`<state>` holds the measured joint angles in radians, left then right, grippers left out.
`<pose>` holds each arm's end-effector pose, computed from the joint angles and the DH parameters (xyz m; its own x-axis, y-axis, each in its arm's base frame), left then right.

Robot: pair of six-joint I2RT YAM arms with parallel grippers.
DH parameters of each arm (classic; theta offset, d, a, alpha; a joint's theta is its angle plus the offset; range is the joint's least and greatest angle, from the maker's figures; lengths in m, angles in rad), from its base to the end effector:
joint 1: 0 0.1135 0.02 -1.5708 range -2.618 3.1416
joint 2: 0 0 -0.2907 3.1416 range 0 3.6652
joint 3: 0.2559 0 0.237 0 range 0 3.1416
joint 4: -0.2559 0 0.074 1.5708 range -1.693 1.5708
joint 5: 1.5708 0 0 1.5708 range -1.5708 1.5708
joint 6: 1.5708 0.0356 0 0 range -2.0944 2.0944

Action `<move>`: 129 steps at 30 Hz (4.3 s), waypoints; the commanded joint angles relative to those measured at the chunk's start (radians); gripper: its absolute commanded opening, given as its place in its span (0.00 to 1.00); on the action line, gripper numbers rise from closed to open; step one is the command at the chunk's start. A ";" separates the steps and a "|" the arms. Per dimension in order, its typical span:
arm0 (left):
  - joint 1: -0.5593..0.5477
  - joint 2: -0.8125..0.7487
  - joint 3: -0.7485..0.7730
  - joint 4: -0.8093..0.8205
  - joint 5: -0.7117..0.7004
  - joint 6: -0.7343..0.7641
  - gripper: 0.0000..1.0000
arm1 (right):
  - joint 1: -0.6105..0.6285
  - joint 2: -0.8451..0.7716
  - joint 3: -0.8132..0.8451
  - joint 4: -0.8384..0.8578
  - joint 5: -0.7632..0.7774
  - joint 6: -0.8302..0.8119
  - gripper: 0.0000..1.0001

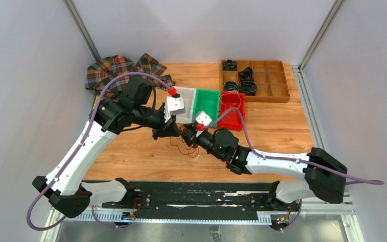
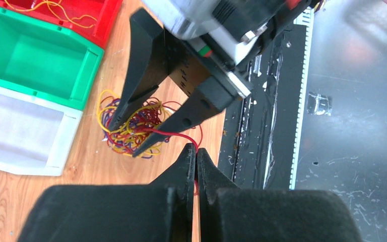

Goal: Untangle the cables

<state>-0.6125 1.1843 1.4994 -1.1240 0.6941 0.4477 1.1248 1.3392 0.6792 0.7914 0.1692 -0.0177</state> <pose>0.1340 -0.1220 0.4375 -0.1859 0.5373 -0.8226 0.9803 0.1580 -0.1184 0.1259 0.2494 0.3175 0.0710 0.1080 -0.9916 -0.8162 0.5778 0.0045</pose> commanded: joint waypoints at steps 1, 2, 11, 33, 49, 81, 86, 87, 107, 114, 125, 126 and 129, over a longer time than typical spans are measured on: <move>-0.015 -0.030 0.073 -0.035 0.057 -0.019 0.00 | -0.006 0.042 -0.088 0.063 0.108 0.009 0.32; -0.015 -0.032 0.080 -0.037 0.054 -0.018 0.00 | -0.012 0.050 -0.102 0.070 0.112 0.022 0.32; -0.015 -0.035 0.197 -0.073 0.026 -0.010 0.00 | -0.052 0.108 -0.240 0.113 0.149 0.117 0.28; -0.015 0.113 0.931 -0.067 -0.408 0.172 0.00 | -0.058 0.269 -0.372 0.222 0.174 0.215 0.41; -0.015 0.025 0.831 0.534 -0.809 0.370 0.01 | -0.059 0.255 -0.380 0.209 0.191 0.212 0.48; 0.015 -0.214 0.062 0.426 -0.906 0.383 0.01 | 0.070 0.211 -0.078 0.011 -0.195 0.148 0.60; 0.196 -0.249 -0.145 0.430 -0.828 0.377 0.01 | 0.119 0.341 -0.006 0.030 -0.227 0.171 0.59; 0.233 -0.251 -0.182 0.426 -0.808 0.376 0.01 | 0.119 0.359 -0.001 0.044 -0.227 0.185 0.58; 0.350 -0.306 -0.526 -0.101 -0.138 0.828 0.91 | 0.086 0.344 -0.059 0.063 -0.135 0.257 0.12; 0.220 -0.317 -0.636 -0.093 -0.236 1.109 0.87 | 0.086 0.337 -0.071 0.064 -0.132 0.256 0.11; 0.213 -0.456 -0.968 0.351 -0.240 1.594 0.83 | 0.086 0.348 -0.058 0.084 -0.133 0.250 0.09; 0.213 -0.454 -0.993 0.400 -0.241 1.614 0.81 | 0.086 0.347 -0.059 0.085 -0.134 0.251 0.09; 0.212 -0.440 -1.056 0.519 -0.255 1.663 0.73 | 0.086 0.340 -0.061 0.083 -0.136 0.246 0.09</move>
<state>-0.3950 0.7353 0.5003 -0.8406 0.4427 1.9446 1.2209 1.6978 0.6174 0.8398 0.0196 0.2283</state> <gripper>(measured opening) 0.767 0.093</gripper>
